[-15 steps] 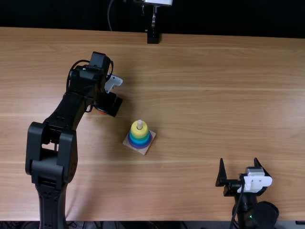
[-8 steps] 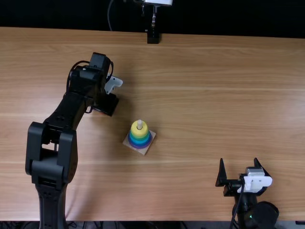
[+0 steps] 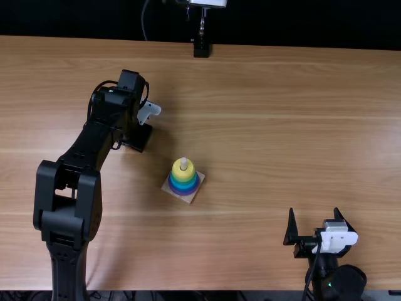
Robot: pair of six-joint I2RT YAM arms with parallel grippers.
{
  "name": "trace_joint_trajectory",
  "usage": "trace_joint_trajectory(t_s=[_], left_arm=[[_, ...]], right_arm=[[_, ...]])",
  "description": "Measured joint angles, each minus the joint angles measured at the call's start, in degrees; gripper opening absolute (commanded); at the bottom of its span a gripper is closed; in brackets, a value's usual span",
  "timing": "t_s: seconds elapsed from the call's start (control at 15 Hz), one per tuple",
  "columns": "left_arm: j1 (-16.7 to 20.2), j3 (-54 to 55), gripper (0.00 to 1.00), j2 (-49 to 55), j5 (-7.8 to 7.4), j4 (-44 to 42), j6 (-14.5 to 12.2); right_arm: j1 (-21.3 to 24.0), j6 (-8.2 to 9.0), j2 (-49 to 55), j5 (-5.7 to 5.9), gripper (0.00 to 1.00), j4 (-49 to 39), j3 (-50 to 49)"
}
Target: Build the Hanoi tower: stack the rings onto the peg from bottom to top in this color order: purple, dark blue, light blue, dark green, light green, yellow, orange.
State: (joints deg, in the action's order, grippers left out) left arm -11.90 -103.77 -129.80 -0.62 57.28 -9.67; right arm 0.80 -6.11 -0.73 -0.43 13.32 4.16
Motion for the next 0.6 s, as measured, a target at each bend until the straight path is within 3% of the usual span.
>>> trace_joint_trajectory(t_s=[0.4,0.53,0.6], left_arm=[[-0.2,0.0,0.0,7.4,-0.26,11.0,0.1],[-0.8,0.0,0.0,13.4,-0.61,11.8,1.6],[-1.2,0.2,0.0,16.2,-1.73,11.4,3.2]], right_arm=[[0.0,0.0,0.0,0.0,1.0,0.0,0.0],[0.0,0.0,0.0,0.0,1.0,0.0,0.0],[0.0,0.0,0.0,0.0,1.0,0.0,0.0]])
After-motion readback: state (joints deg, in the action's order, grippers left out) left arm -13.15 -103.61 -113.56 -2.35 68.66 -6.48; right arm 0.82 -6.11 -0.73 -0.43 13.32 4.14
